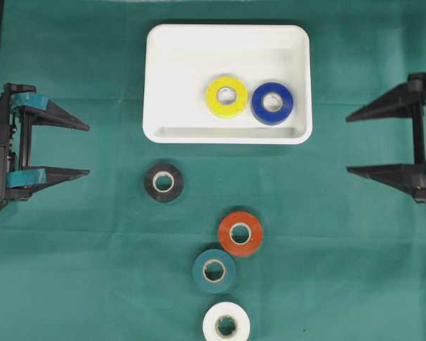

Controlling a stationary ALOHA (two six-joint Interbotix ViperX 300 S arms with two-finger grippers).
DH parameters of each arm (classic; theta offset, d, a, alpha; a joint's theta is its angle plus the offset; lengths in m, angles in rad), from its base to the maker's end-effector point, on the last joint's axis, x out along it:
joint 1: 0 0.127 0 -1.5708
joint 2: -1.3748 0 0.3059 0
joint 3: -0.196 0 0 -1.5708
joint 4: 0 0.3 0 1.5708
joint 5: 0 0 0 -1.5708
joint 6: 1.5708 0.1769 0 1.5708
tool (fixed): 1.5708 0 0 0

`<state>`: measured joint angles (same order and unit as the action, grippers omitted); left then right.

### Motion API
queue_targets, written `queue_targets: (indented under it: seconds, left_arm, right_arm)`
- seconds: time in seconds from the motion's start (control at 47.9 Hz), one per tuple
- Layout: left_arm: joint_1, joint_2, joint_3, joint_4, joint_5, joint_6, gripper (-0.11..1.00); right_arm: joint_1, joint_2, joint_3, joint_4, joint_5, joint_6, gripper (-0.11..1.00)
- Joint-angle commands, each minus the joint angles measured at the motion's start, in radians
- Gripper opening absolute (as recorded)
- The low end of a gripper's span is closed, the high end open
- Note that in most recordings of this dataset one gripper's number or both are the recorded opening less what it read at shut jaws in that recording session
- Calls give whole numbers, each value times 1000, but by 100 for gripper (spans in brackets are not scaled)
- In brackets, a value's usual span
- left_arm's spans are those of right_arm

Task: Pick up the tape from a random location and place it into the white case.

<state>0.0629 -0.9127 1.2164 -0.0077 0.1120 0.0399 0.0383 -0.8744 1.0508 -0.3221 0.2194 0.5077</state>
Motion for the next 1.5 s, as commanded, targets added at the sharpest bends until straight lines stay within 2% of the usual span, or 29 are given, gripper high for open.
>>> queue_targets:
  seconds: [0.0,0.188,0.334,0.856,1.023,1.315,1.482]
  left_arm:
    - [2,5,-9,0,-12,0,91]
    - [3,5,-9,0,-12,2,91]
    - [3,5,-9,0,-12,2,91]
    - [-9,5,-12,0,-12,0,91]
    - [-84,0,-12,0,-28,0,91]
    - [-288,-18,-15,0,-48,0,91]
    - [-330,-20,-15,0,-46,0,91]
  right_arm:
    - [2,-31,54,-3,-64,2,88]
    - [2,-49,161,0,-170,2,88]
    - [2,-35,202,0,-216,2,88]
    - [-8,-23,209,0,-250,2,88]
    - [-8,-25,207,0,-250,2,87]
    - [-8,-25,198,0,-250,-2,87]
    - [-8,-25,192,0,-247,-2,87]
